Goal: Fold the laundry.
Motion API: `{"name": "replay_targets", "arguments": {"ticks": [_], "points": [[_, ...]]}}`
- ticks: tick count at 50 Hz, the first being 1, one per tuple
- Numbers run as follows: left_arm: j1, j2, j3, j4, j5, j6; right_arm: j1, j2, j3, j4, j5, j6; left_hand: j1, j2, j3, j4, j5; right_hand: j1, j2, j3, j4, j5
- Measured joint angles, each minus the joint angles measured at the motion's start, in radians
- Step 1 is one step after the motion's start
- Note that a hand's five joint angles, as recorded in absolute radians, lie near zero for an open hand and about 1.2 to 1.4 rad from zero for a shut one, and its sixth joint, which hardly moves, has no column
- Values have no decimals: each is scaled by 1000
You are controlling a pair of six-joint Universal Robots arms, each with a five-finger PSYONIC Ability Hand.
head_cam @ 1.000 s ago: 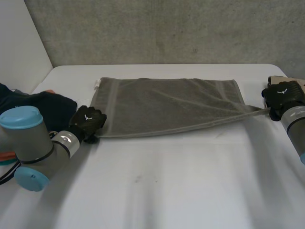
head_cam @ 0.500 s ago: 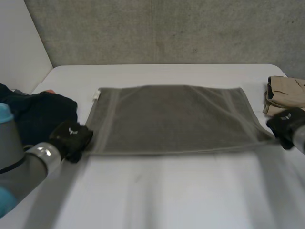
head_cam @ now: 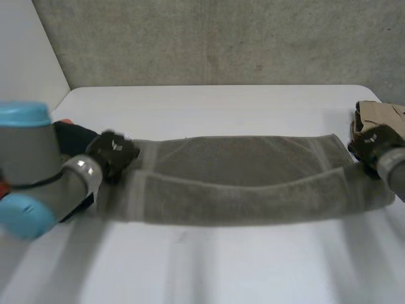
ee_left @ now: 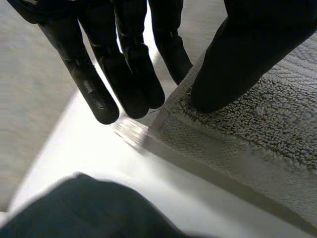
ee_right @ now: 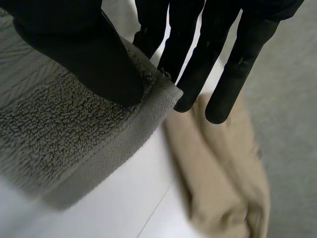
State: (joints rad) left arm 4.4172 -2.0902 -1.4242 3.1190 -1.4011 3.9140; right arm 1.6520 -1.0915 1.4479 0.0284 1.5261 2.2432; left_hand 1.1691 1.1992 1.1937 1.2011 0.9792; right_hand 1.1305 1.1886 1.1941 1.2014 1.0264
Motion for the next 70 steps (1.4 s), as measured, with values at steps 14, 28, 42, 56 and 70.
{"name": "replay_targets", "arguments": {"ticks": [14, 28, 42, 56, 70], "points": [[-46, -445, 669, 65, -118, -25, 69, 358, -488, -196, 99, 9, -3, -4, -1, -1, -1, -8, -9, -9, -9, -9], [-92, -477, 653, 92, -113, -118, 107, 369, -529, -194, 123, 55, -976, -986, -969, -991, -928, -902, -977, -979, -983, -978], [-58, -93, 143, 135, -95, -249, -84, 94, -157, 128, -153, 267, -976, -986, -969, -991, -929, -870, -927, -931, -939, -930], [-62, -43, 13, 216, -43, -249, -162, 203, -157, 65, -217, 295, -976, -986, -969, -991, -928, -315, -369, -393, -401, -402], [-59, -21, 9, 208, -45, -250, -224, 172, -146, -3, -150, 268, -976, -986, -969, -991, -928, -18, -9, -6, -4, -43]]}}
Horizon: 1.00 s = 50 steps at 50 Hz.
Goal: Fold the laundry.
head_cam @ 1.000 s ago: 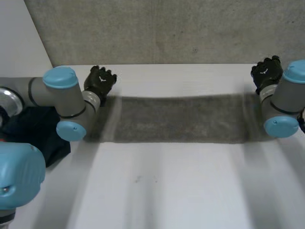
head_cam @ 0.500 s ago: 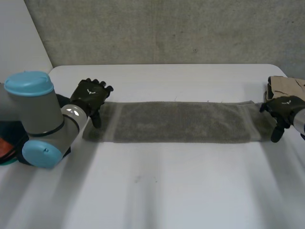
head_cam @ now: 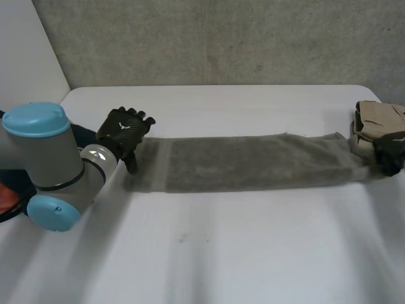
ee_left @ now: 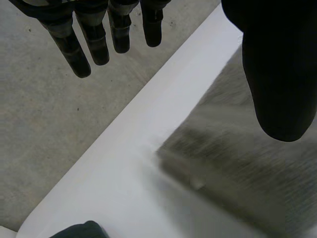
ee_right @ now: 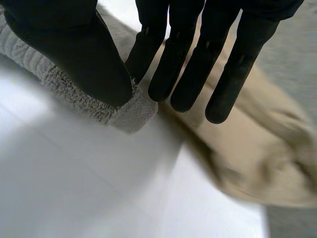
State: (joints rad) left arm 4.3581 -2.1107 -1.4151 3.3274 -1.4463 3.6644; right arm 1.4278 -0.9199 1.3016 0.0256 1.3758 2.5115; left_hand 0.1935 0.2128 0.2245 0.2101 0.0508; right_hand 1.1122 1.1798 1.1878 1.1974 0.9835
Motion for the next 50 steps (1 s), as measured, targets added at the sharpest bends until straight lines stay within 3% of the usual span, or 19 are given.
{"name": "replay_targets", "arguments": {"ticks": [7, 12, 19, 23, 29, 36, 38, 41, 43, 50], "points": [[14, 55, -31, -6, 1, -30, -76, -79, 11, 14, 42, -192, 0, 0, 0, 0, 0, 0, 0, 0, 0, 0], [21, 86, -55, -7, 3, -78, -58, -106, -2, 10, 87, -281, 0, 0, 0, 0, 0, 0, 0, 0, 0, 5], [38, 125, -89, -6, 5, -125, 166, -152, -31, -80, 42, -272, 0, 0, 0, 0, 0, 0, 0, 3, 1, 15], [47, 151, -109, -6, 5, -131, 374, -143, -36, -190, -62, -262, 0, 0, 0, 0, 0, 0, 0, 5, 2, 15], [63, 189, -150, -4, 7, -129, 659, -8, -76, -330, -195, -263, 0, 0, 0, 0, 0, 0, 0, 5, 3, 15], [71, 200, -185, 2, 10, -126, 819, 160, -155, -364, -231, -272, 0, 0, 0, 0, 0, 0, 0, 5, 3, 15], [72, 199, -189, 3, 12, -126, 838, 187, -169, -363, -227, -275, 0, 0, 0, 0, 0, -153, -186, -184, -188, -166], [72, 197, -189, 4, 17, -125, 861, 211, -182, -358, -204, -275, 0, 0, 0, 0, 0, -709, -761, -721, -723, -719], [70, 196, -184, 4, 19, -125, 866, 201, -180, -356, -178, -267, 0, 0, 0, 0, 0, -861, -926, -918, -923, -896], [47, 189, -144, 6, 20, -128, 815, 76, -106, -310, 14, -99, 0, 0, 0, 0, 0, -886, -969, -975, -982, -935]]}}
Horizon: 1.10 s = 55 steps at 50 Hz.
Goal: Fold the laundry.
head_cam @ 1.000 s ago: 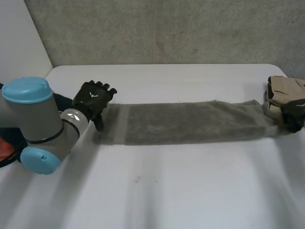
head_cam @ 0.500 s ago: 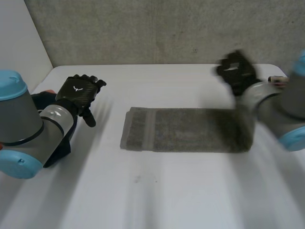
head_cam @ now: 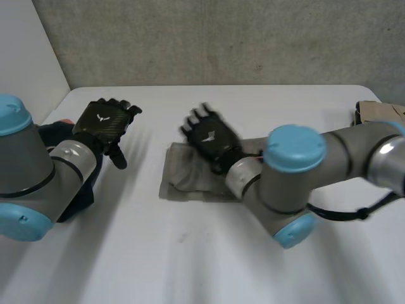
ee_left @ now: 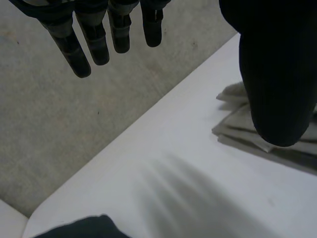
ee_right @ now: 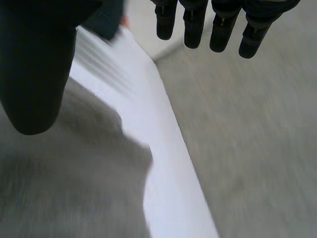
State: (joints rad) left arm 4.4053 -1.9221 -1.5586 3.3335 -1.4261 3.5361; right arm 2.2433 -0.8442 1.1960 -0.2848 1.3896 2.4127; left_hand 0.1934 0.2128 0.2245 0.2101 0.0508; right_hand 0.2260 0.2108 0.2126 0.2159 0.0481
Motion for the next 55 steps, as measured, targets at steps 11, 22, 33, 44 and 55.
{"name": "replay_targets", "arguments": {"ticks": [11, 22, 33, 44, 55], "points": [[-145, -115, 132, -3, -9, -19, -182, -100, 179, 215, 111, 217, 0, 0, 0, 0, 0, 36, 45, 45, 44, 43], [-201, -156, 152, -9, -17, -22, -283, -64, 193, 171, 261, 62, 0, 0, 0, 0, 0, 851, 956, 955, 978, 940], [-163, -70, 94, -13, -16, -22, -67, -94, 123, -38, 132, -209, 0, 0, 0, 0, 0, 851, 956, 967, 982, 950], [-129, -36, 26, -6, -13, -22, 83, 48, 81, 33, -82, -241, 0, 0, 0, 0, 0, 117, 133, 154, 152, 156], [-144, -44, 119, 1, -17, -88, -11, -186, 142, 61, -15, 171, 0, 0, 0, 0, 0, 0, 1, 1, 0, 2]]}}
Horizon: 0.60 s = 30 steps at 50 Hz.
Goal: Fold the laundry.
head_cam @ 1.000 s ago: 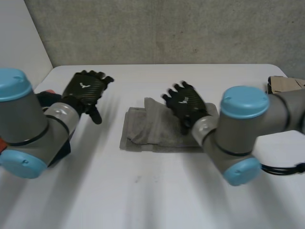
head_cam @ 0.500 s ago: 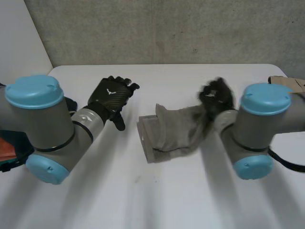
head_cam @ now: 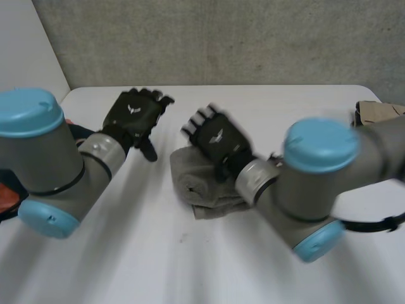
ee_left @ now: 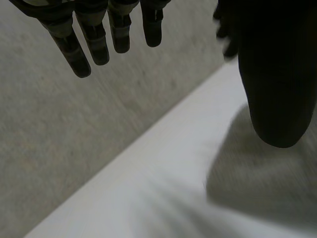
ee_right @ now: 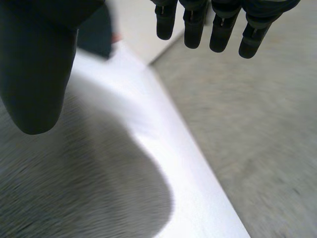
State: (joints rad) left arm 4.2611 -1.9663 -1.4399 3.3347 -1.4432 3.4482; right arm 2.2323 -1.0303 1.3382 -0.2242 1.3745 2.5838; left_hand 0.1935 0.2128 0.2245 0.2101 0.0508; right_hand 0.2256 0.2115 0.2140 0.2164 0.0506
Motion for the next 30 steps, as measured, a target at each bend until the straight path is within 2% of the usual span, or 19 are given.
{"name": "replay_targets", "arguments": {"ticks": [4, 9, 13, 16, 22, 30], "points": [[-22, -23, 84, -4, -2, -103, -75, -93, 5, 50, 4, 221, 0, 0, 0, 0, 0, 0, 0, 0, 0, 0], [-83, -107, 208, -45, -18, -227, -154, -90, -56, 183, 3, 361, 1, 0, 0, 0, 0, 0, 0, 0, 0, 0], [-138, -195, 289, -111, -89, -264, -179, -13, -136, 292, 0, 391, 1, 0, 0, 0, 0, 0, 0, 0, 0, 0], [-176, -263, 331, -165, -175, -270, -184, 66, -204, 366, -8, 395, 0, 0, 0, 0, 0, 0, 0, 0, 0, 0], [-232, -356, 337, -236, -310, -260, -181, 207, -302, 459, -49, 394, 0, 0, 0, 0, 0, 0, 0, 0, 0, 0], [-250, -388, 267, -272, -339, -216, -183, 304, -354, 486, -36, 366, 0, 0, 0, 0, 0, 0, 0, 0, 0, -2]]}}
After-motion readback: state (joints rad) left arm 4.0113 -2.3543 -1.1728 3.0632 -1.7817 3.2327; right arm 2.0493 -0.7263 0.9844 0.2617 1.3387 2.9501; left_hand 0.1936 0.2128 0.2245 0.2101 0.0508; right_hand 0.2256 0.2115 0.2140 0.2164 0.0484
